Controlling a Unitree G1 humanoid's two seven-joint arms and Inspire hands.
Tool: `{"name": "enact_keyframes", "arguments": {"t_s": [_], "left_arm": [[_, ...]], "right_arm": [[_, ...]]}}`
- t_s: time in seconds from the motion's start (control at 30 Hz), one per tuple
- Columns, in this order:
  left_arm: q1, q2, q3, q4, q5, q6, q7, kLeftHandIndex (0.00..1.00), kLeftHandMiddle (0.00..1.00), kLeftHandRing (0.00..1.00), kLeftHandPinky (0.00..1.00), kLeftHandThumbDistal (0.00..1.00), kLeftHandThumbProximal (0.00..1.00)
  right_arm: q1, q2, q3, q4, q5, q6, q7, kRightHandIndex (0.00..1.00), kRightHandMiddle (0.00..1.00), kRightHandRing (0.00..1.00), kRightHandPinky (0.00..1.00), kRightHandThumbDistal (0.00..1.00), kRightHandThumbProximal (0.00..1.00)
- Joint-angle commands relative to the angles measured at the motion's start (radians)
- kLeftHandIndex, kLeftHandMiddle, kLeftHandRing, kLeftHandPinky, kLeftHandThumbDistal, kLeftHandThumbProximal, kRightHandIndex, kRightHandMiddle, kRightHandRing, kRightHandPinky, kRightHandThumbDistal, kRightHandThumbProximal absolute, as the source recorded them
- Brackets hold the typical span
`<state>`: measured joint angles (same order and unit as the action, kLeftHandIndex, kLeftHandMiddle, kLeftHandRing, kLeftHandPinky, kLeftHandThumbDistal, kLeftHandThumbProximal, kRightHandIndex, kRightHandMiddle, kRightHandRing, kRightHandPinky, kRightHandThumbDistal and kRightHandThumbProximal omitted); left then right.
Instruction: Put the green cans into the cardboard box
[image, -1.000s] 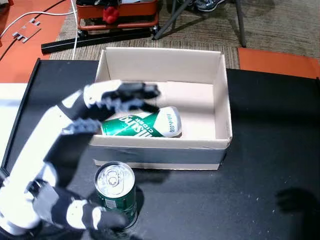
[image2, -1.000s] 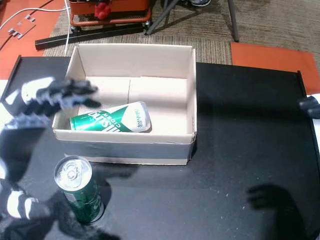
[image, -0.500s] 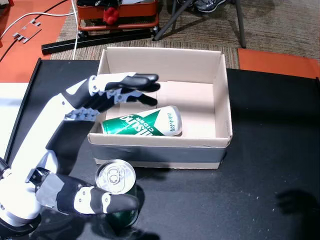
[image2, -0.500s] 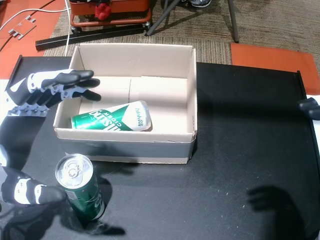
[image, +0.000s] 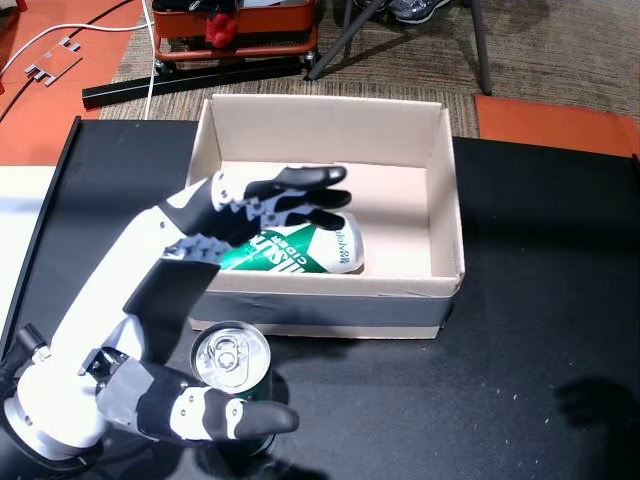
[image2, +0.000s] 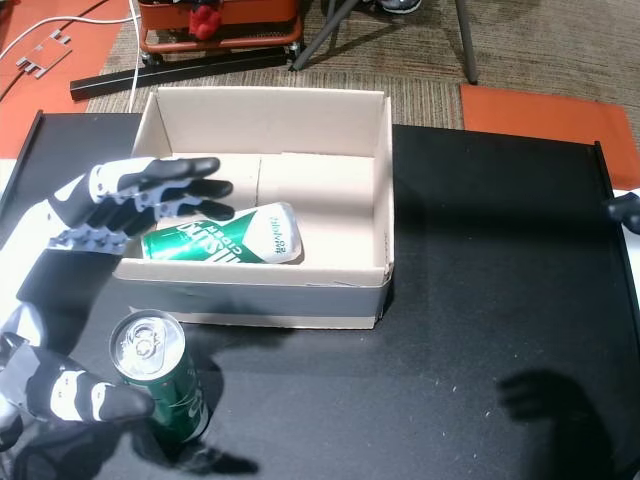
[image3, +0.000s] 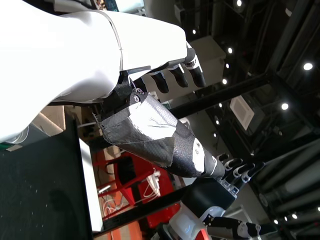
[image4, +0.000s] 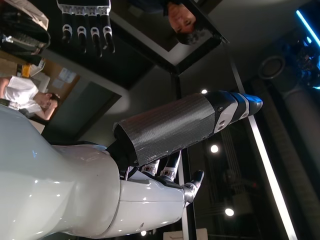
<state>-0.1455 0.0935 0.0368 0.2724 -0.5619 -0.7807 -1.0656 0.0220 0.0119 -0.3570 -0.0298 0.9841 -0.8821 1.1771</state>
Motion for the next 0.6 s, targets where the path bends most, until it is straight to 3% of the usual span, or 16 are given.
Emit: {"name": "enact_keyframes", "arguments": {"t_s": [0.0, 0.27, 0.4, 0.57], "left_arm": [[-0.004, 0.013, -0.011, 0.009, -0.018, 0.029, -0.026, 0.77, 0.84, 0.89, 0.85, 0.98, 0.3], [0.002, 0.021, -0.015, 0.033, -0.002, 0.123, -0.033, 0.78, 0.84, 0.87, 0.83, 1.0, 0.15], [-0.005, 0.018, -0.016, 0.055, 0.007, 0.137, -0.034, 0.78, 0.84, 0.88, 0.83, 0.97, 0.14], [-0.012, 0.015, -0.017, 0.078, 0.02, 0.135, -0.033, 0.77, 0.83, 0.87, 0.83, 1.0, 0.17]], "right_arm": [[0.004, -0.003, -0.011, -0.013, 0.012, 0.012, 0.007, 0.57, 0.59, 0.67, 0.93, 1.0, 0.68], [-0.001, -0.011, -0.03, -0.033, 0.0, 0.039, 0.008, 0.57, 0.59, 0.67, 0.94, 1.0, 0.7], [0.006, 0.001, -0.025, -0.047, 0.023, 0.076, -0.007, 0.57, 0.6, 0.66, 0.85, 1.0, 0.63], [0.015, 0.013, -0.031, -0.061, 0.023, 0.094, -0.008, 0.58, 0.59, 0.66, 0.83, 1.0, 0.62]]}}
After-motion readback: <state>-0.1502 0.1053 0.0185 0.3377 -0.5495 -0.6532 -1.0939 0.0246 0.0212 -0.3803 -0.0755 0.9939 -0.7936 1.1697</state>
